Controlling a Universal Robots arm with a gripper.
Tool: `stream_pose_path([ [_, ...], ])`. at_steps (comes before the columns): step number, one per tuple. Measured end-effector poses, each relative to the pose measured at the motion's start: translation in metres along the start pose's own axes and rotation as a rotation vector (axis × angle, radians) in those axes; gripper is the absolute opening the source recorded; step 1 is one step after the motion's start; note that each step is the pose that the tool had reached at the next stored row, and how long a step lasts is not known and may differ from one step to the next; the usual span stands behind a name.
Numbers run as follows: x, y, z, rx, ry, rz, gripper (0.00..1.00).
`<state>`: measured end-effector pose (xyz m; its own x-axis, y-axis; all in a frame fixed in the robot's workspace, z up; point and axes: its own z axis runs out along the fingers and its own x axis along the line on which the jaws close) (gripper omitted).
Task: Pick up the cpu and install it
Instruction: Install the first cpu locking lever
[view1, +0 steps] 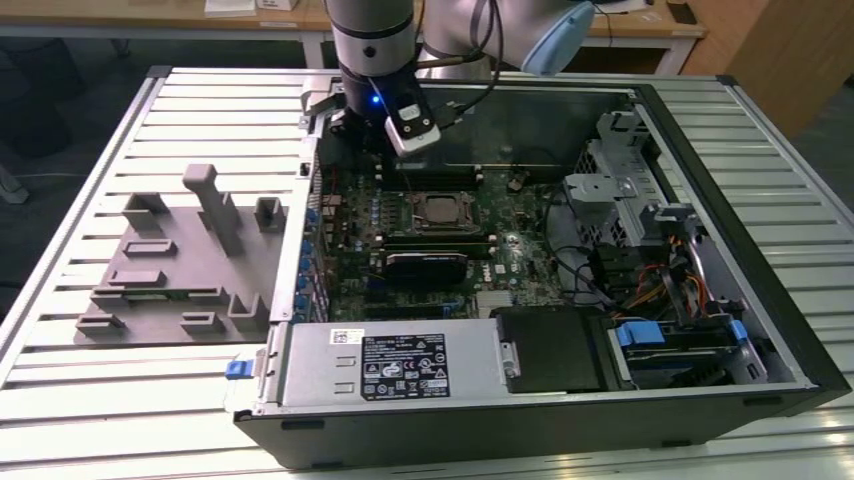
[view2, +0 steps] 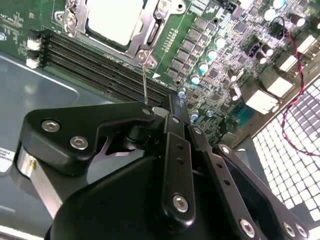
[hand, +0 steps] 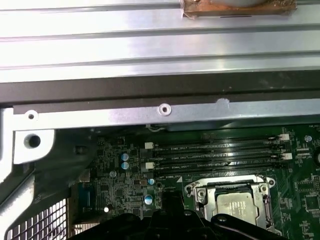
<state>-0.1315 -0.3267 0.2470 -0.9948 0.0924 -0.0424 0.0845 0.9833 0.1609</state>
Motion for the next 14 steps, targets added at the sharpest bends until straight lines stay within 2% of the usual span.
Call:
stream_pose_path([
  [4,0.0,0.0001,-0.0006,-0.0267,0.0022,0.002,0.11],
  [6,0.0,0.0002,-0.001,-0.0364,0.0032,0.002,0.11],
  [14,-0.0024,0.0004,-0.001,-0.0386,0.0032,0.002,0.11],
])
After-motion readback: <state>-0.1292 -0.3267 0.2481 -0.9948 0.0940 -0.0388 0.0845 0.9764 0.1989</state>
